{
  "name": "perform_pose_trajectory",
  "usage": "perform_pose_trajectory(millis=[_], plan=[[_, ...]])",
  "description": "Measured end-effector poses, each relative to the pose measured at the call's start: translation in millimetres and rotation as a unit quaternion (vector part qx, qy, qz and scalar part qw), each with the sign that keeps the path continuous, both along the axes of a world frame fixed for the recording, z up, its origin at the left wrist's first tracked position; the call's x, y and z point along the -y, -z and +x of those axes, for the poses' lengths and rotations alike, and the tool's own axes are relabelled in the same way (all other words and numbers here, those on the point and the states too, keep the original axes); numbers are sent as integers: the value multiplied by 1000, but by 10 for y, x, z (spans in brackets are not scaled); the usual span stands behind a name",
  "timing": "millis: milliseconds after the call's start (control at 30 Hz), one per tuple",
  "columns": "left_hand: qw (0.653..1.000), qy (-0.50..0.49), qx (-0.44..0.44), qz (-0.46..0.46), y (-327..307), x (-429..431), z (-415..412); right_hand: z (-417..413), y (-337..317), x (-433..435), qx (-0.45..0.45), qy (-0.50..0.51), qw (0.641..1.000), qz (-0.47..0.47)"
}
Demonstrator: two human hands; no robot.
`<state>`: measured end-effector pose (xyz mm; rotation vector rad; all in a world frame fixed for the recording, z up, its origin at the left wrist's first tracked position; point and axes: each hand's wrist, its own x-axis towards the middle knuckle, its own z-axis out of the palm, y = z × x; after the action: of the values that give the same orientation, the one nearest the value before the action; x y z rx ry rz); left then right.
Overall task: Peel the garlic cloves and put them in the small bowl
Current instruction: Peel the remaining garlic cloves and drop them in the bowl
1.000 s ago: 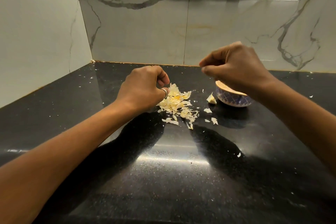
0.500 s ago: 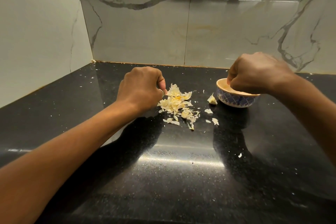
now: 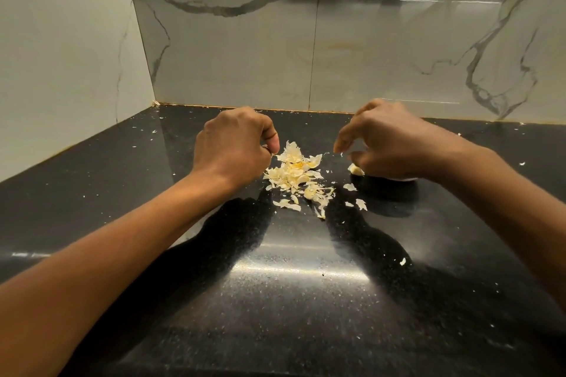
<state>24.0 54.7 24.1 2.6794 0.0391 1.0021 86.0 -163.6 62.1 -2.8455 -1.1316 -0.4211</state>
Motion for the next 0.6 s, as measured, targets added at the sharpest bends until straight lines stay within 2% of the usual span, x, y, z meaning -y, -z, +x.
perform_pose_trajectory(millis=[200,433,600], plan=[[1000,10,-4,-3,0,-4,2,-70,-31,22,-65,25,995,-74],[1000,19,-2,-5,9,-2,10,39,45,15,-43,48,991,-116],[1000,26,-4,-9,25,-7,39,96,95,2,-13,28,993,-117]])
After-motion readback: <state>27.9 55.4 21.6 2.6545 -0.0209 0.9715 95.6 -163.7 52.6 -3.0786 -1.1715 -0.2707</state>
